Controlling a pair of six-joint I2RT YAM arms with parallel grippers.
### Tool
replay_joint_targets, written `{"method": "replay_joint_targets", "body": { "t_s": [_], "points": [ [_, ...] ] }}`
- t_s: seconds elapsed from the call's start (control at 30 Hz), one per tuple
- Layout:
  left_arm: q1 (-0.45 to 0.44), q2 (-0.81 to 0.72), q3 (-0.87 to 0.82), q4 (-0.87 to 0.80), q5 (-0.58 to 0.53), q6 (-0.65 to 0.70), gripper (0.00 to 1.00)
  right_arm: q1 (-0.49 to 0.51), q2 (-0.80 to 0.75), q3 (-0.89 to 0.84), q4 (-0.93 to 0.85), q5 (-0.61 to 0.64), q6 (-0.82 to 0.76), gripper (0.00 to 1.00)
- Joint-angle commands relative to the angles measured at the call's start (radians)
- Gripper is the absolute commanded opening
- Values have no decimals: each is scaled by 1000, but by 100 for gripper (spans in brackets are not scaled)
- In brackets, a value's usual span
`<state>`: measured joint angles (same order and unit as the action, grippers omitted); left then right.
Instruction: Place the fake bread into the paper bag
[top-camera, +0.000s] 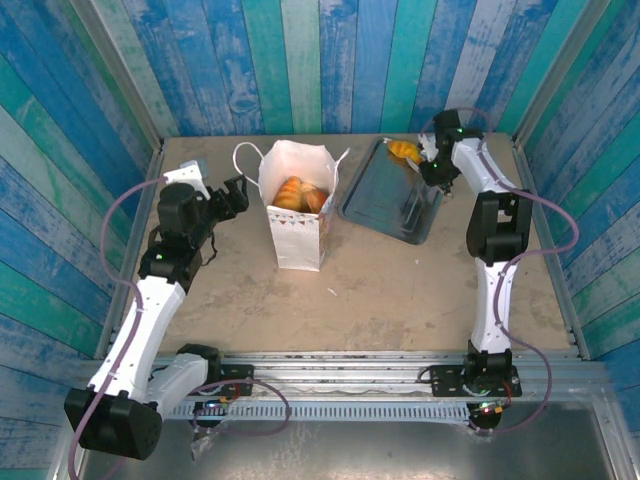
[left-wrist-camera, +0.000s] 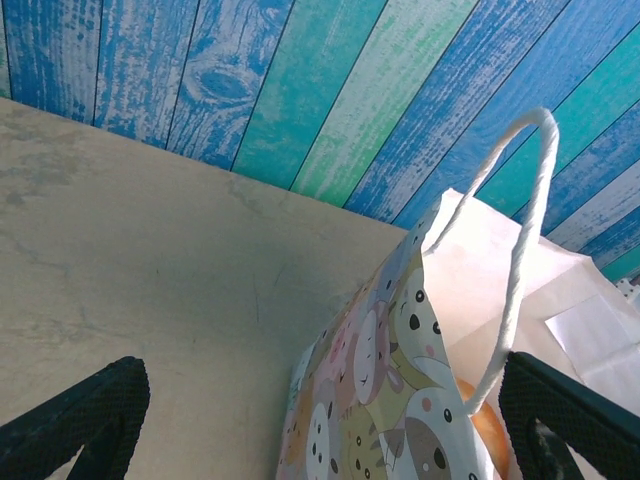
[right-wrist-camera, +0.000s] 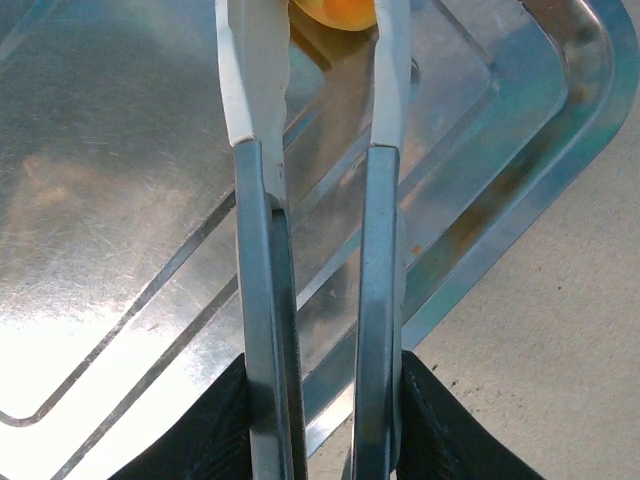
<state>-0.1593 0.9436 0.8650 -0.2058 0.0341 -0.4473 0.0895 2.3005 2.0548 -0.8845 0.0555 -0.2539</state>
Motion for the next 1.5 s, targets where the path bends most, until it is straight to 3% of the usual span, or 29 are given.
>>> {"method": "replay_joint_targets", "body": {
  "t_s": [0.0,0.53,0.77,1.0,1.13,1.47],
  "points": [
    [-3,-36,26,-15,-21,16,94,9,-82,-42,-23,25,16,31],
    [-3,-143,3,-36,-33,16,94,71,-550,-486,40,174,228,29],
    [-3,-132,13,-59,20,48,94,114,-775,-634,9,235,271,29],
    [-3,-109,21,-88,77,45,94,134,-935,-659,-103,234,312,29],
    [-3,-75,49,-107,164,55,94,161,-1007,-637,-159,238,329,29],
    [-3,-14,114,-175,240,88,95,293,-1118,-534,-275,366,388,29]
  ]
}}
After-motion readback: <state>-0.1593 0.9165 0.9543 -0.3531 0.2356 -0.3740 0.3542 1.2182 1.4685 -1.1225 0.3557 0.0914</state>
